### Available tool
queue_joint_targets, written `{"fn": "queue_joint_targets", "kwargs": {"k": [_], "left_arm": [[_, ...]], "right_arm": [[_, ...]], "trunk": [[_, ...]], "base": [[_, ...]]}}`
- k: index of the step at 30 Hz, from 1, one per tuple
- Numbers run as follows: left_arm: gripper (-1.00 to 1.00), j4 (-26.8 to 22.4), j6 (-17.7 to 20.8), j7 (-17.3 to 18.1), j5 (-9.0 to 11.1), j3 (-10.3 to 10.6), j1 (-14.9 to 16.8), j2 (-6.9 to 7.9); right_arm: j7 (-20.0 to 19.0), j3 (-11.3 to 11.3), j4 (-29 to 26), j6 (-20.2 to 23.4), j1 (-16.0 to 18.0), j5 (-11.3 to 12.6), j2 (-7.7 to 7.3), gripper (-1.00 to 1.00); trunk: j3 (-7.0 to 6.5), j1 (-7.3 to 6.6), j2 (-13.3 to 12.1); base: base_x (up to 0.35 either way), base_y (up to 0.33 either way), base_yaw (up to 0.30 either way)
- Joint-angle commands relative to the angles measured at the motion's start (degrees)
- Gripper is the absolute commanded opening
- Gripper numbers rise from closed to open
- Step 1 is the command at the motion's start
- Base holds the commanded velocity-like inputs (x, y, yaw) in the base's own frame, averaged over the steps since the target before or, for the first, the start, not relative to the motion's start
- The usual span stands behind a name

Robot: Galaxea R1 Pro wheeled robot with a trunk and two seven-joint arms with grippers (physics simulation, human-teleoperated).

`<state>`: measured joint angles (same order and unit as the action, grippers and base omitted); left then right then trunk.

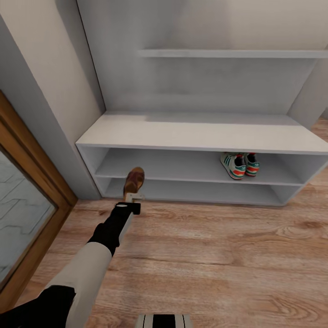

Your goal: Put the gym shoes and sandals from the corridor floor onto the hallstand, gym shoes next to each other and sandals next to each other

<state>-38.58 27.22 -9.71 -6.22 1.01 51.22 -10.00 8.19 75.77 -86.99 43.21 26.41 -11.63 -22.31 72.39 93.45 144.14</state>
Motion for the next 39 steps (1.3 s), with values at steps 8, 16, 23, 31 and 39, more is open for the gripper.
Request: {"fn": "queue_joint_targets", "kwargs": {"k": [8,16,23,31,39], "left_arm": [[-1.0,-0.1,0.5,3.5,-0.9,1.1,0.0,0.0],[-1.0,-0.2,0.5,3.6,-0.9,1.3,0.0,0.0],[-1.0,-0.2,0.5,3.6,-0.9,1.3,0.0,0.0],[-1.0,-0.6,-3.3,3.6,-0.9,1.6,0.0,0.0],[-1.0,-0.6,-4.6,3.6,-0.9,1.7,0.0,0.0]], "right_arm": [[0.2,0.0,0.0,0.3,0.0,-0.1,-0.01,-1.0],[0.2,0.0,0.0,0.3,0.0,-0.1,-0.01,-1.0],[0.2,0.0,0.0,0.3,0.0,-0.1,-0.01,-1.0],[0.2,0.0,0.0,0.3,0.0,-0.1,-0.01,-1.0],[0.2,0.0,0.0,0.3,0.0,-0.1,-0.01,-1.0]], "trunk": [[0.05,0.01,0.0],[0.05,0.01,0.0],[0.05,0.01,0.0],[0.05,0.01,0.0],[0.05,0.01,0.0]], "base": [[0.201,-0.197,0.0],[0.241,-0.217,0.0],[0.242,-0.258,0.0],[0.105,-0.115,0.0],[0.008,-0.009,0.0]]}}
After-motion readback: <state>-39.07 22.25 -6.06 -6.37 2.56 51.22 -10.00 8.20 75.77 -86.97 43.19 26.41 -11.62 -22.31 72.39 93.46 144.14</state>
